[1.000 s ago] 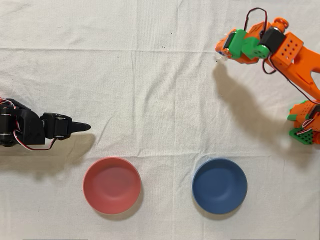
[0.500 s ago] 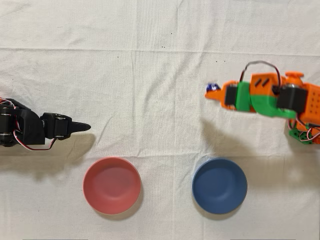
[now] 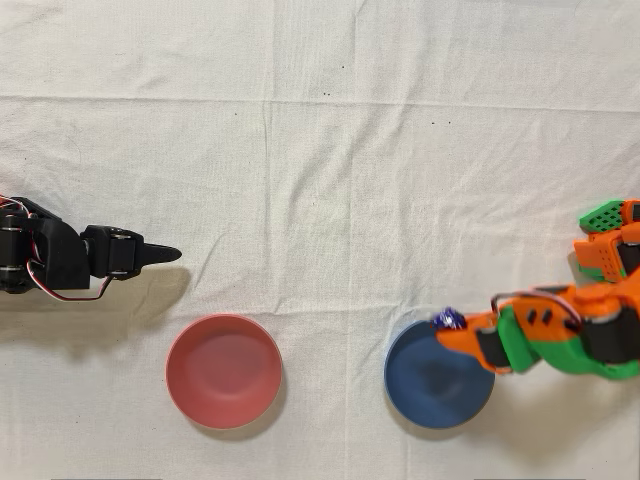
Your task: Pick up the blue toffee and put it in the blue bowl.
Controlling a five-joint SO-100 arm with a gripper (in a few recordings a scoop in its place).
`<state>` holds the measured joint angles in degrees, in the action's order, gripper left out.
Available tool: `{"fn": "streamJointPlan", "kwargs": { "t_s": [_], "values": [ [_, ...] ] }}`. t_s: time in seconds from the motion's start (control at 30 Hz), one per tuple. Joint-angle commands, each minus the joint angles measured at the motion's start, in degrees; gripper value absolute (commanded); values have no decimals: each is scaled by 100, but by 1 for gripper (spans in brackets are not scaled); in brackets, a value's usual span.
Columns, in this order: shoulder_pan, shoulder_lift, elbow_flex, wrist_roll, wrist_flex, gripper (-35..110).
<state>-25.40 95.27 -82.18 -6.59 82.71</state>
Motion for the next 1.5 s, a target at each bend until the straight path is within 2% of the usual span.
{"fn": "streamJointPlan", "kwargs": {
  "t_s": [0.0, 0.9, 1.03, 1.2, 1.47],
  "values": [
    [-615, 475, -88, 0, -70, 14],
    [-1011, -1213, -264, -448, -914, 17],
    [-1002, -1239, -202, -387, -914, 21],
    [-932, -1160, -88, -422, -826, 46],
    [-747, -826, -316, -650, -694, 52]
  ]
}}
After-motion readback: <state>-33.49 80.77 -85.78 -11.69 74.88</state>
